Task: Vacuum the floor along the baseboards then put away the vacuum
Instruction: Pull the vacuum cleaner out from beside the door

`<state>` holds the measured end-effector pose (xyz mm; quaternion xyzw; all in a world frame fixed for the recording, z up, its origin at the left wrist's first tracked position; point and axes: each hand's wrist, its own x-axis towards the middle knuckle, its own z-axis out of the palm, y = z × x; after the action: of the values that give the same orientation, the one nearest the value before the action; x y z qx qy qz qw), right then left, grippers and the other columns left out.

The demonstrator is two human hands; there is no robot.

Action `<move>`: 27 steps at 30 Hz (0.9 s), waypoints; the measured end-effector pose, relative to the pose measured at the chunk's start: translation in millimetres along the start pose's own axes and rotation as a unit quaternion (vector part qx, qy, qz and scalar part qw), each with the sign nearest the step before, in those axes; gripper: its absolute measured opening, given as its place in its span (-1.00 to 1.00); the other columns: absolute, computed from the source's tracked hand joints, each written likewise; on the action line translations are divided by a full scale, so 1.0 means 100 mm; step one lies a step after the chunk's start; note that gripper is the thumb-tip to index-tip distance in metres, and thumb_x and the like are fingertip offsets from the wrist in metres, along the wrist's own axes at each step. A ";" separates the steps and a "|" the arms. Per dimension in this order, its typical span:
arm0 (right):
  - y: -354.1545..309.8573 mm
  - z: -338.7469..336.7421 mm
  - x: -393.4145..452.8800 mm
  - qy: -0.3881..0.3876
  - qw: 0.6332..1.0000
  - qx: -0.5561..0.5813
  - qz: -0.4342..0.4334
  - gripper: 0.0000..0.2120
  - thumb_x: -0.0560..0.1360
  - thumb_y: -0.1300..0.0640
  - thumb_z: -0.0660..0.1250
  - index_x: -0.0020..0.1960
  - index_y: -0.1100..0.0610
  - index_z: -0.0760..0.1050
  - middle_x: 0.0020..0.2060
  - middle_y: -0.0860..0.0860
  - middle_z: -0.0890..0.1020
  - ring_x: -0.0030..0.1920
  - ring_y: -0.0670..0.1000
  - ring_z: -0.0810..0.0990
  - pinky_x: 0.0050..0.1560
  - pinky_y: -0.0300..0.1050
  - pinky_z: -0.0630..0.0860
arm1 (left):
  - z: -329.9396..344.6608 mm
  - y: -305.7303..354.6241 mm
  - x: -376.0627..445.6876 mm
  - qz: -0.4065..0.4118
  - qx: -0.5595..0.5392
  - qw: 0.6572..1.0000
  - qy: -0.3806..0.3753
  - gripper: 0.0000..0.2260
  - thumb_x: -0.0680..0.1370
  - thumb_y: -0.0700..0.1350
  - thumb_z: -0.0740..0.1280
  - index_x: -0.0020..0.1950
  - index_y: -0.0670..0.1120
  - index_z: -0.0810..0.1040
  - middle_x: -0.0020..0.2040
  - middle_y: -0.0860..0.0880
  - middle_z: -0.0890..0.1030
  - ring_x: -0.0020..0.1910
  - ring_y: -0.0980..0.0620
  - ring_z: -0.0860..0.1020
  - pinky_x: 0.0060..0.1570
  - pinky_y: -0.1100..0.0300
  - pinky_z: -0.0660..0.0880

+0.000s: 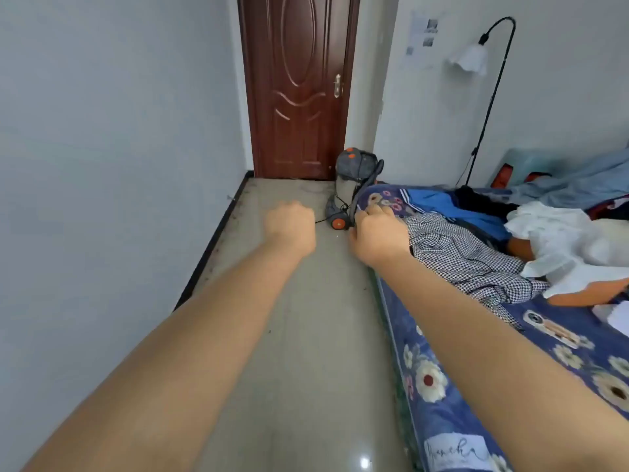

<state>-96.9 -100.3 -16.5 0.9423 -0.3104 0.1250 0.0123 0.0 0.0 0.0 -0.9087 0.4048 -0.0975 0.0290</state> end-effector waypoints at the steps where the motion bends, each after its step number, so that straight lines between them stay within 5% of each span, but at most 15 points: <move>1: 0.01 0.10 0.08 -0.021 1.000 -0.005 0.007 -0.65 0.55 0.11 0.14 0.25 0.26 0.41 0.24 0.18 0.43 0.28 0.18 0.34 0.15 0.01 0.36 | 0.09 0.03 0.08 0.002 0.010 1.000 -0.027 -0.71 0.57 -0.19 0.18 0.29 -0.14 0.45 0.24 -0.14 0.46 0.24 -0.13 0.42 0.08 0.10 0.39; 11: 0.70 0.89 2.03 -0.075 0.997 0.001 0.001 -0.64 0.56 0.10 0.13 0.29 0.25 0.38 0.24 0.18 0.41 0.27 0.18 0.35 0.15 0.03 0.38 | 0.75 0.29 2.09 -0.005 0.001 0.998 -0.058 -0.71 0.57 -0.16 0.19 0.29 -0.13 0.43 0.25 -0.12 0.45 0.26 -0.10 0.39 0.09 0.12 0.38; 27: 1.48 1.76 5.95 -0.059 0.998 -0.019 0.003 -0.66 0.56 0.12 0.14 0.26 0.26 0.39 0.20 0.19 0.44 0.24 0.20 0.37 0.15 0.06 0.38 | 1.35 0.11 6.10 -0.021 -0.008 0.998 -0.051 -0.69 0.56 -0.17 0.18 0.30 -0.14 0.39 0.26 -0.14 0.42 0.28 -0.11 0.33 0.04 0.12 0.33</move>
<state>318.3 -583.9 -50.1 0.9468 -0.3153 0.0636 0.0115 417.7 -463.6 -40.0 -0.9211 0.3843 -0.0480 0.0399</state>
